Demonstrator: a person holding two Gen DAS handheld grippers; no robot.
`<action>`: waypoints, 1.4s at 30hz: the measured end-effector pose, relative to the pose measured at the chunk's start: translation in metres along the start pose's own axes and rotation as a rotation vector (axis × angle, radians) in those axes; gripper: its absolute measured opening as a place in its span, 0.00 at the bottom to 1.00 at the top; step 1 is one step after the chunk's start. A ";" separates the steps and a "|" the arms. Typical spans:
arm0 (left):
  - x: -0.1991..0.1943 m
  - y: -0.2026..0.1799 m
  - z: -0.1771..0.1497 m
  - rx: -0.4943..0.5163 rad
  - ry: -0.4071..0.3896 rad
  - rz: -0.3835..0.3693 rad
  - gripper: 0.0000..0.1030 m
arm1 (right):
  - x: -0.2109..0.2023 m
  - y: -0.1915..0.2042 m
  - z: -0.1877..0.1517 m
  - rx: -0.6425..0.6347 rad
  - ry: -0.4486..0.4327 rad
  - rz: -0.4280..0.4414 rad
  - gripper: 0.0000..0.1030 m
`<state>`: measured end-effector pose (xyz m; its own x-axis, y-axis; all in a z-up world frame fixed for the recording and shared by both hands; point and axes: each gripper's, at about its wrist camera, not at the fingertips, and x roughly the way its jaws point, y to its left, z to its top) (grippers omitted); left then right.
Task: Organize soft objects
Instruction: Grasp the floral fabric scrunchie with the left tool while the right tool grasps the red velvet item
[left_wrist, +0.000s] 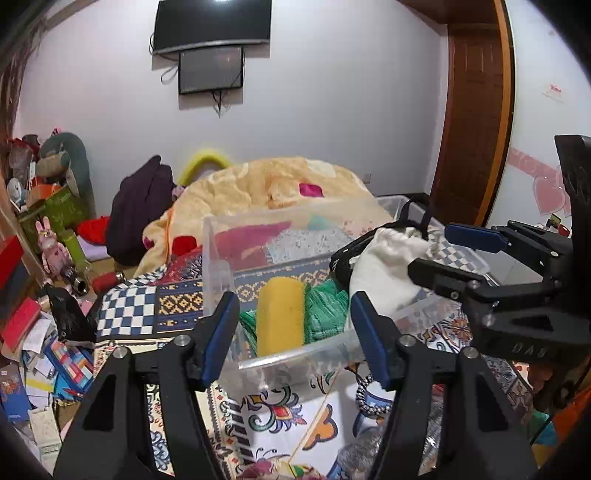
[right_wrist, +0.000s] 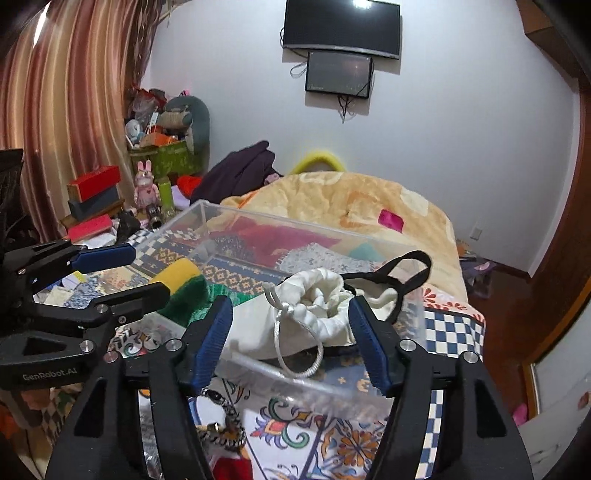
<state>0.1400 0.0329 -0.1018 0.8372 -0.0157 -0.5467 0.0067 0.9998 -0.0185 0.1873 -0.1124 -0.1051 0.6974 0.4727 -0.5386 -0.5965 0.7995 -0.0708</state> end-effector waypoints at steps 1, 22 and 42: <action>-0.005 0.000 0.000 0.002 -0.010 -0.003 0.66 | -0.004 -0.001 0.000 0.010 -0.010 0.003 0.61; -0.053 0.025 -0.073 -0.064 0.072 0.003 0.98 | -0.042 -0.001 -0.076 0.058 0.041 0.061 0.79; -0.041 0.012 -0.132 -0.049 0.161 0.020 0.98 | -0.015 0.028 -0.114 0.080 0.147 0.162 0.24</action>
<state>0.0339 0.0435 -0.1900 0.7387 -0.0016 -0.6740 -0.0392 0.9982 -0.0454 0.1145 -0.1392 -0.1945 0.5264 0.5427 -0.6545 -0.6586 0.7471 0.0898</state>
